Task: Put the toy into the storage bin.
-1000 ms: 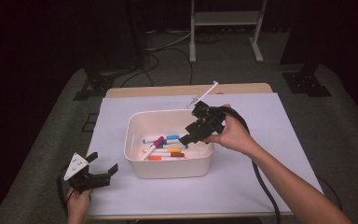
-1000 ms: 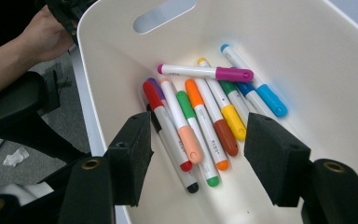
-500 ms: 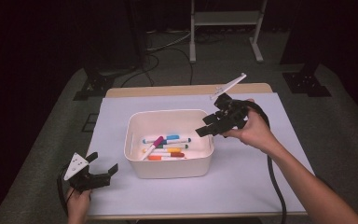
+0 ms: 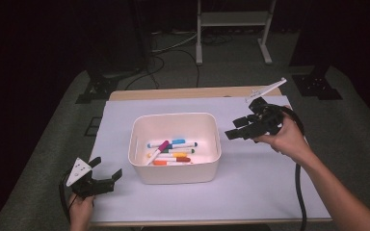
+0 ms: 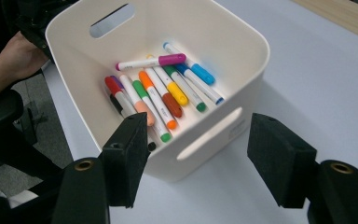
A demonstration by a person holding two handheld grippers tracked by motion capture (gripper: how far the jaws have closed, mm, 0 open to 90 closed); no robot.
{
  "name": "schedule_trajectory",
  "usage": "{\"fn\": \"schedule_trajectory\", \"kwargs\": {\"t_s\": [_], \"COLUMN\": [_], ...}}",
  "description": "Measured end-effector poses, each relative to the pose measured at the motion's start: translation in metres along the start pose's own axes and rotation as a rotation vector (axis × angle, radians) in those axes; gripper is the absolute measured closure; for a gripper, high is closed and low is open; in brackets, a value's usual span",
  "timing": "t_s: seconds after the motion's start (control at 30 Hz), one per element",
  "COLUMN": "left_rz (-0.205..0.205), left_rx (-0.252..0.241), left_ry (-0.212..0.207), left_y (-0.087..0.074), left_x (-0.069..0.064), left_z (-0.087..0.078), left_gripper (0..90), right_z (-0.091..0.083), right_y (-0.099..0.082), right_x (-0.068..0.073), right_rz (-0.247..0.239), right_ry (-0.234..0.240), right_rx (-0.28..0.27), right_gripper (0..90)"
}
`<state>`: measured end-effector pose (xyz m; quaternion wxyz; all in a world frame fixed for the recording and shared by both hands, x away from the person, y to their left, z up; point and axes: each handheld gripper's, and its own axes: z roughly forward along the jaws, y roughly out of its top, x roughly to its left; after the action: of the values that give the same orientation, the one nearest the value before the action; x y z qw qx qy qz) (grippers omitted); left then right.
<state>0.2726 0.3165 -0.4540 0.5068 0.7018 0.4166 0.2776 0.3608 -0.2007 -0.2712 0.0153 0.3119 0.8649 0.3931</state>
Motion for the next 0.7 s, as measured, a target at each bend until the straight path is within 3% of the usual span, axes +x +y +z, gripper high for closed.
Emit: {"fn": "schedule_trajectory", "kwargs": {"t_s": [0.7], "left_rz": [0.011], "left_rx": [-0.001], "left_ry": [0.001], "left_y": [0.000], "left_x": [-0.001], "left_z": [0.000], "left_gripper": [0.6], "right_z": [-0.005], "right_y": [-0.071], "right_x": [-0.036], "right_rz": [0.134], "right_ry": [-0.042], "right_rx": [-0.012], "right_gripper": [30.1]}}
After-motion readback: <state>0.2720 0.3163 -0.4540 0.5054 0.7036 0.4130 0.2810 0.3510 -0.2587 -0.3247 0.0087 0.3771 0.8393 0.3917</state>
